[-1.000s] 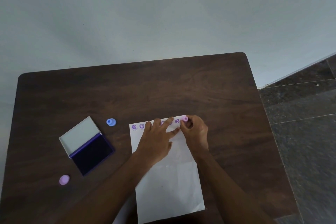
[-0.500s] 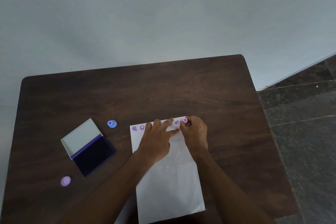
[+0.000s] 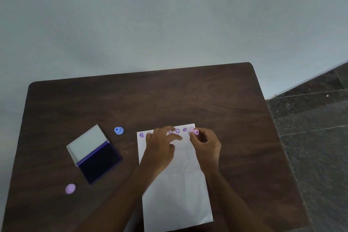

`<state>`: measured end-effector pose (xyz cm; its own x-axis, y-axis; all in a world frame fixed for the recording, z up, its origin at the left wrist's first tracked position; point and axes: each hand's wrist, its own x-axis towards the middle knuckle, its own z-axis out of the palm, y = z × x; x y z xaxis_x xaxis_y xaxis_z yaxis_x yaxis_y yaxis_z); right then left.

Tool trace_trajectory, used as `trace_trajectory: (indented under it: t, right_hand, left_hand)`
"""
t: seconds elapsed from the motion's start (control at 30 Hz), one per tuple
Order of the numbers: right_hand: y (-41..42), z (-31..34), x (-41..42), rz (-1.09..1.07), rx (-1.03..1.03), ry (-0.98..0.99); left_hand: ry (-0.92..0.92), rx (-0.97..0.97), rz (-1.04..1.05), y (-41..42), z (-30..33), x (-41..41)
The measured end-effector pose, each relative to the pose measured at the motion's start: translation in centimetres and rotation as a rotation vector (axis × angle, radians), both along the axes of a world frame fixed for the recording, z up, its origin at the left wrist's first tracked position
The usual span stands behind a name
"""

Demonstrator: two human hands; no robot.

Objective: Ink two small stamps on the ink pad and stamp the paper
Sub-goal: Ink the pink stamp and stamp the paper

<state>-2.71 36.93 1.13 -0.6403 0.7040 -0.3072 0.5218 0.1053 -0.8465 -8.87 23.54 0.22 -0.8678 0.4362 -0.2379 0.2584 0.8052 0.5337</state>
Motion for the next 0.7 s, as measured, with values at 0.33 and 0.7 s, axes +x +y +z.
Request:
trace_trajectory:
  t: [0.33, 0.7]
  right_hand:
    - [-4.3, 1.1, -1.4, 0.211, 0.001, 0.061]
    - [-11.5, 2.8, -3.1, 0.513, 0.014, 0.080]
  left_hand:
    - [-0.212, 0.082, 0.342, -6.2, 2.4, 1.1]
    - [-0.256, 0.300, 0.780, -16.3, 3.2, 5.6]
